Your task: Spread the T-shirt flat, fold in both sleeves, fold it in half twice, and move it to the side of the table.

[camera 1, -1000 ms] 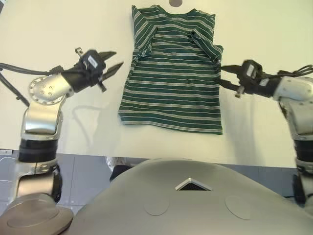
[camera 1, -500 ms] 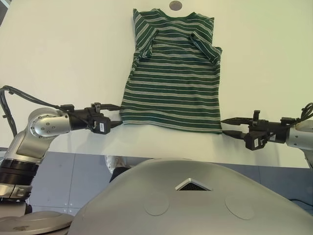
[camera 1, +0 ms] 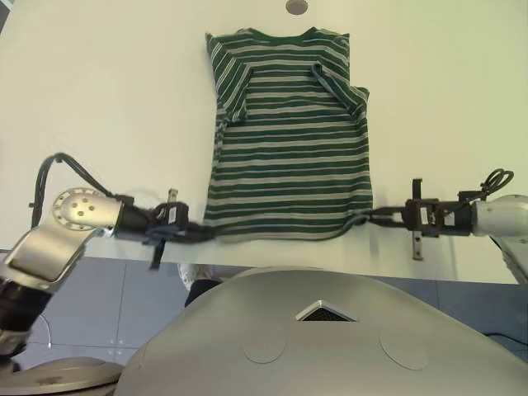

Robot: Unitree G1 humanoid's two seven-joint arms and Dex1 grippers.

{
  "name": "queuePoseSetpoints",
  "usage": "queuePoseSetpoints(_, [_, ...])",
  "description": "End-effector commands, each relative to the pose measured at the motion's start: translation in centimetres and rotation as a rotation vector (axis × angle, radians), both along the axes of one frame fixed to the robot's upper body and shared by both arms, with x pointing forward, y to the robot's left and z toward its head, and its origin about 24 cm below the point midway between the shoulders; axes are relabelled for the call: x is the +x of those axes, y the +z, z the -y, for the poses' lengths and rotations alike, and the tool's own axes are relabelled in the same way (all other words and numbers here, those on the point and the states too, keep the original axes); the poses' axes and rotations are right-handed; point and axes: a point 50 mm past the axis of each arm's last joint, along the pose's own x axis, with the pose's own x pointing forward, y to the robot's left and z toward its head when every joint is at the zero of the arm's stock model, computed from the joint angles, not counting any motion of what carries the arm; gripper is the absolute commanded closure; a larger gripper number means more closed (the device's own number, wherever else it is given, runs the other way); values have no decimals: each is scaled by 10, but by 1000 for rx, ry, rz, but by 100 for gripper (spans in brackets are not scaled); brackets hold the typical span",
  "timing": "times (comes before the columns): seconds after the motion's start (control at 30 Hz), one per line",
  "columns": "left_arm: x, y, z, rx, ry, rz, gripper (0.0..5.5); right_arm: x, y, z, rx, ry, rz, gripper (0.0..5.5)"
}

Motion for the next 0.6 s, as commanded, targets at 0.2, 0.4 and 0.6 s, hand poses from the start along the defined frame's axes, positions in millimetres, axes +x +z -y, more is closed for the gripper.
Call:
queuePoseSetpoints(0.2, [125, 50, 3, -169, 483, 336, 549, 124, 52, -3, 340, -533, 30, 550])
queuePoseSetpoints(0.4, [190, 50, 21, -156, 579, 496, 549, 186, 38, 4, 316, -747, 91, 550])
queuePoseSetpoints(0.6, [132, 28, 45, -79, 306, 476, 499, 179, 23, 4, 261, -702, 93, 550])
